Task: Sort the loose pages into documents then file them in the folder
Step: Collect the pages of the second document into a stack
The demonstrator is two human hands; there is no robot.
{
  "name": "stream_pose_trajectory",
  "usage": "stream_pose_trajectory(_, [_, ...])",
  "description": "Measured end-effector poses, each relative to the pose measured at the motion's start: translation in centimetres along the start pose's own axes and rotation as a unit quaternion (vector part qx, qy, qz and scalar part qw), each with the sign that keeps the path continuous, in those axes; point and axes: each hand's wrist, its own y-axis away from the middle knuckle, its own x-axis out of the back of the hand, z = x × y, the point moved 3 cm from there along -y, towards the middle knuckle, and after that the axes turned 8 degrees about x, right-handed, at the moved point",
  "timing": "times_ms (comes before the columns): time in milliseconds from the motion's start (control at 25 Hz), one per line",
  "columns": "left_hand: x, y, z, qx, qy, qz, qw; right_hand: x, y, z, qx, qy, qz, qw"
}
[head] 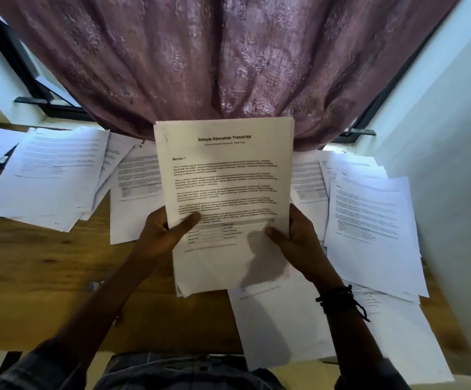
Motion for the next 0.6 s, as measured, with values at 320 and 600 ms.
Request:
stream_pose_trajectory(320, [-4.2,1.2,-0.5,0.063,0.081,0.042,0.994,12.3,3.8,11.9,-0.193,0.363,0.180,0.894])
stream_pose_trajectory(600, [-6.2,2.8,-1.6,0.113,0.080,0.061,0.988,13.2,1.2,14.6,-0.198,0.450,0.030,0.870])
